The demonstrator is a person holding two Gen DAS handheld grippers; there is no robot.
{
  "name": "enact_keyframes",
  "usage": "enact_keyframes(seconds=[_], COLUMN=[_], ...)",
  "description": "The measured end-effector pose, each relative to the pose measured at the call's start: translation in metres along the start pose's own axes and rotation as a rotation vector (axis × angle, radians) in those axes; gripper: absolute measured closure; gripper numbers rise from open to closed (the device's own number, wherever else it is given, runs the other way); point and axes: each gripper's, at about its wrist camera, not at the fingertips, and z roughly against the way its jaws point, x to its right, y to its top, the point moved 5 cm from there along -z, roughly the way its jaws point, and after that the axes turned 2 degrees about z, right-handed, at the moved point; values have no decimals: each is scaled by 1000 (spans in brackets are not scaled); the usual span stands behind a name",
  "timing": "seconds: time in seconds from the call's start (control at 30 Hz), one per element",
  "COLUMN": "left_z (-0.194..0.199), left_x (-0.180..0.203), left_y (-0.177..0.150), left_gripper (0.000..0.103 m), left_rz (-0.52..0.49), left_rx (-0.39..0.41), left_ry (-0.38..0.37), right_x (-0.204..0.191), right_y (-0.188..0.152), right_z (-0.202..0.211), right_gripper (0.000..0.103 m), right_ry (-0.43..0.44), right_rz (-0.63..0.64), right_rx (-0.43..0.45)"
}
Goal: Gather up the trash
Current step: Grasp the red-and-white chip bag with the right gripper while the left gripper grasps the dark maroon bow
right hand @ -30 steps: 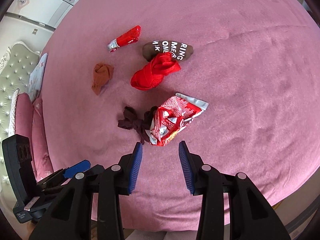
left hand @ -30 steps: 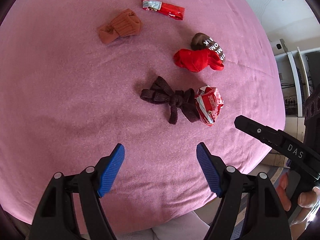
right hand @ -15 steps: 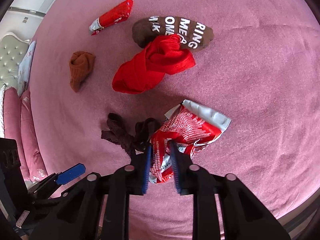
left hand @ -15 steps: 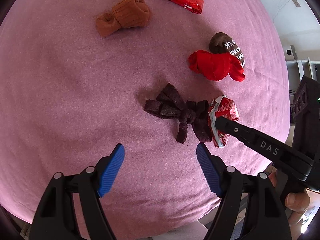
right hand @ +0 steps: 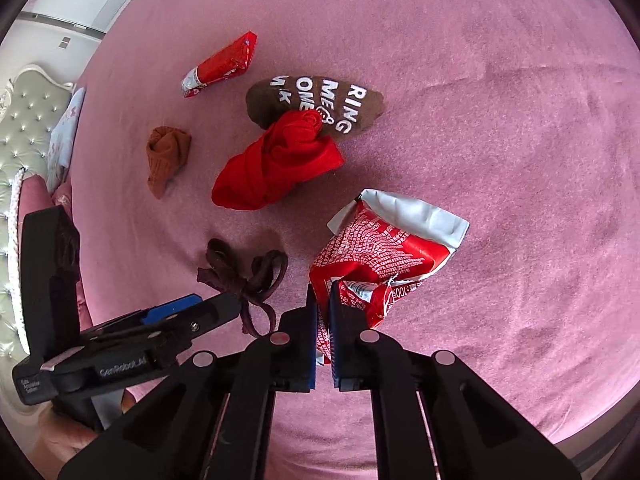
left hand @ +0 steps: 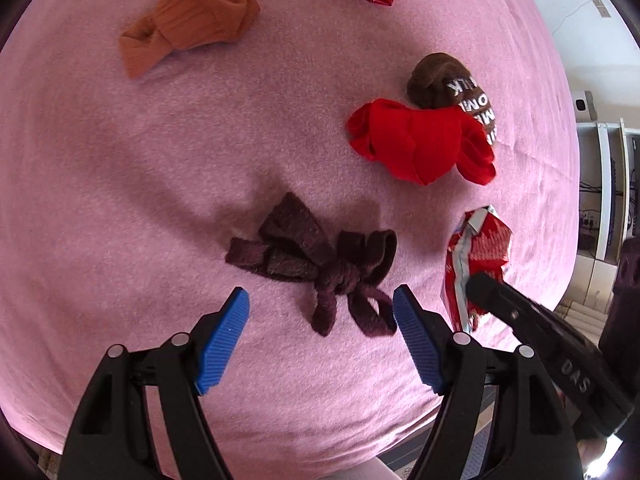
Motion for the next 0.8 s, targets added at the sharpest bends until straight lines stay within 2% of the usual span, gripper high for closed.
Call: enact_keyframes(seconds=[0.1,0.17,0.23,0.33,0.43,0.53,0.8], left_z=[-13,-26,-32,-31,-24,-14,22], left_x=[7,11,15,23,26,24,39], left_y=[7,11,11,9,4,-1,-23], left_gripper=[31,38,39,55,71,72,71], left_rz=[-4,-22,-30,-77,-89,-77,-139], left_rx=[-19,-36,-33,2,19,33,72], left_ry=[20,88,141,205,172,137,81], right_x=[6,11,15,12,10,4,-5], right_y=[-1,-1,-2,-4,-5,-8,-33], right_z=[2,4,4,3,4,10,37], right_gripper=[97,97,97,97,97,97,97], right_ry=[25,30,34,35,37,41,56], right_rz=[-30,-47,-51,-48,-40,-25,-45], right_rx=[1,1,-2,-4,-5,3,53])
